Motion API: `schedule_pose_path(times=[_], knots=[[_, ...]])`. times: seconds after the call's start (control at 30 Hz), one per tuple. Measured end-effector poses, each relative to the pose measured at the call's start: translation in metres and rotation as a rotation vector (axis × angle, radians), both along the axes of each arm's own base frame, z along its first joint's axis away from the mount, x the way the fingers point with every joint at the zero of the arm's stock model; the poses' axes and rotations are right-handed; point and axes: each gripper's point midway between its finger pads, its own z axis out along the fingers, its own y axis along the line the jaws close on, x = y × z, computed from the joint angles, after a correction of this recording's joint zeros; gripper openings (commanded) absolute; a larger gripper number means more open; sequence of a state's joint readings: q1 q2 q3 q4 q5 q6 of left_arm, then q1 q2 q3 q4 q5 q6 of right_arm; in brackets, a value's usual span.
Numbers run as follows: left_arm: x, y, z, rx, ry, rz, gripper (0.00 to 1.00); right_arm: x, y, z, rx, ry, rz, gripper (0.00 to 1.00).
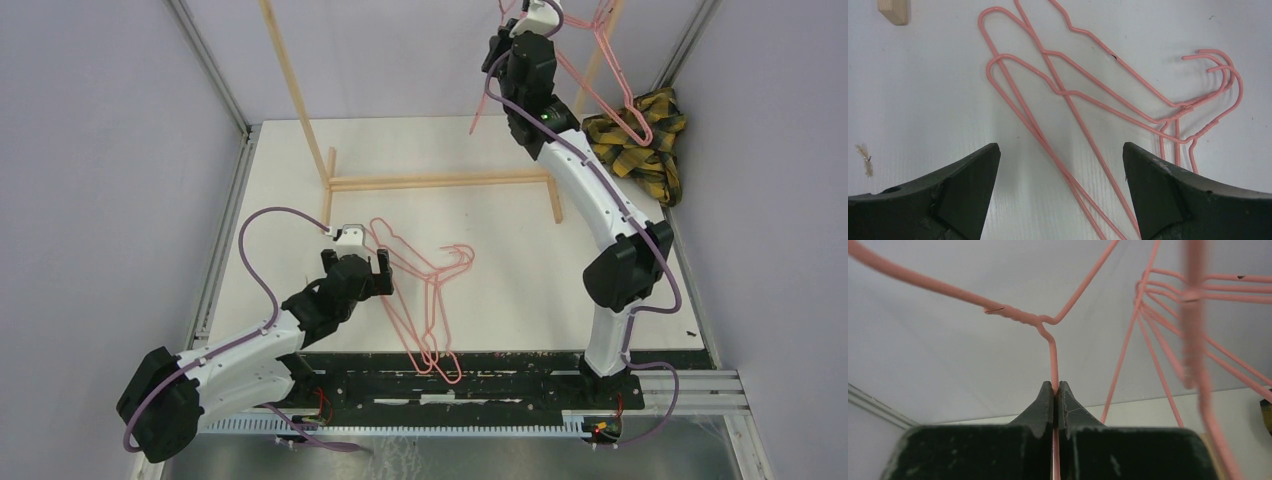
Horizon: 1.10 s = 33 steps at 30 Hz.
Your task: Organize the hangers
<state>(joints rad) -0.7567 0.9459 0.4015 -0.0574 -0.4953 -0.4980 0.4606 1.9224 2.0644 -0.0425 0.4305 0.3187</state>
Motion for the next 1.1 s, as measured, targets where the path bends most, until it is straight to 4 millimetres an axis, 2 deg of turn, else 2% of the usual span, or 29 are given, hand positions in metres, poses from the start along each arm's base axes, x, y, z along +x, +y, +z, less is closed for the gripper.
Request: schedule_pose_path(times=[0.23, 0.47, 0.53, 0.67, 0.87, 1.0, 1.1], knots=[[-0.001, 0.001, -0.002, 0.004, 0.004, 0.0, 0.99, 0.004, -0.042, -0.001, 0.053, 0.001, -0.067, 0.01], [-0.001, 0.0, -0.008, 0.017, 0.019, -0.001, 0.99, 0.004, -0.07, -0.001, 0.091, -0.004, -0.111, 0.02], [-0.001, 0.0, -0.01, 0.023, 0.026, -0.002, 0.99, 0.004, -0.073, -0.001, 0.099, -0.004, -0.114, 0.18], [-0.001, 0.0, -0.014, 0.03, 0.035, -0.003, 0.99, 0.001, -0.073, -0.006, 0.105, 0.011, -0.105, 0.38], [-0.001, 0.0, -0.014, 0.031, 0.036, -0.003, 0.99, -0.012, -0.074, -0.028, 0.077, 0.076, -0.088, 0.56], [-0.001, 0.0, -0.015, 0.034, 0.039, -0.003, 0.99, -0.033, -0.08, -0.018, 0.063, 0.072, -0.078, 0.69], [-0.001, 0.0, -0.017, 0.038, 0.043, -0.003, 0.99, -0.058, -0.089, 0.003, 0.054, 0.036, -0.077, 0.74]])
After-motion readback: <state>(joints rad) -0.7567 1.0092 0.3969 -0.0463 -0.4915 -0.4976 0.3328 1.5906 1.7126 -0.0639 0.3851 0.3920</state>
